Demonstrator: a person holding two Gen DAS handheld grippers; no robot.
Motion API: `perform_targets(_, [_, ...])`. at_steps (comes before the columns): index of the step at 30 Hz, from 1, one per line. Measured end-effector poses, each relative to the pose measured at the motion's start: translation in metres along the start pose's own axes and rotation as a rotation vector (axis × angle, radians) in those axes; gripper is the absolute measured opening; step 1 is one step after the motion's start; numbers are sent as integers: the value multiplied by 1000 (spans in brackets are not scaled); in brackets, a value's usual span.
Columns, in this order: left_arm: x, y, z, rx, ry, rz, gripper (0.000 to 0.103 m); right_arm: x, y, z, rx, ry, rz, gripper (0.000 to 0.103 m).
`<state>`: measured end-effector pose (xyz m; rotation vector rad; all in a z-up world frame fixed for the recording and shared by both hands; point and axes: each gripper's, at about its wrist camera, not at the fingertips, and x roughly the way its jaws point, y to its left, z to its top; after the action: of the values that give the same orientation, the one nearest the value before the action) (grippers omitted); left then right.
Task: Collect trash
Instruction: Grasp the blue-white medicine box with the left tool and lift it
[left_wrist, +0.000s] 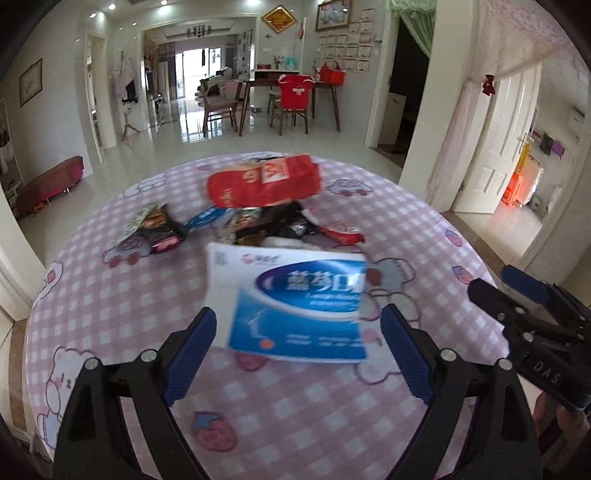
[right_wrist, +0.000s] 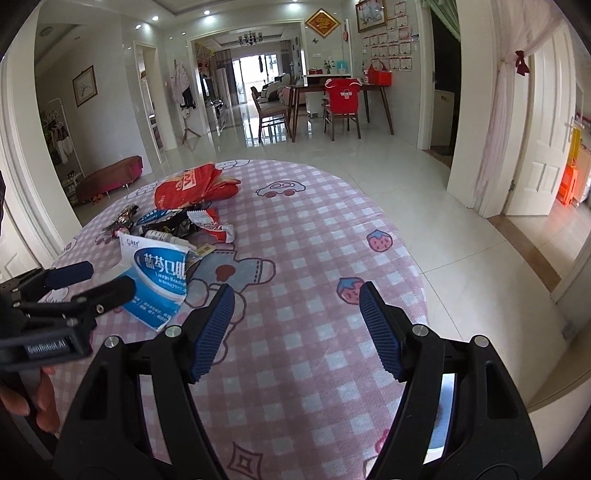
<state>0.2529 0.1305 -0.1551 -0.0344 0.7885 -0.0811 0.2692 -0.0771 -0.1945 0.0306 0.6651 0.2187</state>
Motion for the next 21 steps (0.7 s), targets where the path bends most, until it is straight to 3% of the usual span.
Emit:
perform_targets(6, [29, -40, 14, 12, 49, 125, 89, 6, -21, 3, 57, -3, -10, 71])
perform_targets(11, [67, -58, 22, 44, 98, 353, 89, 11, -32, 5, 73, 0, 7, 71])
perform_targets(16, [62, -44, 22, 20, 93, 387, 86, 14, -29, 13, 57, -2, 49, 72])
perform_targets(18, [60, -28, 18, -43, 114, 311, 73, 16, -25, 16, 48, -4, 58, 72])
perform_targets(21, [50, -19, 12, -38, 107, 297, 55, 19, -19, 17, 48, 4, 79, 72])
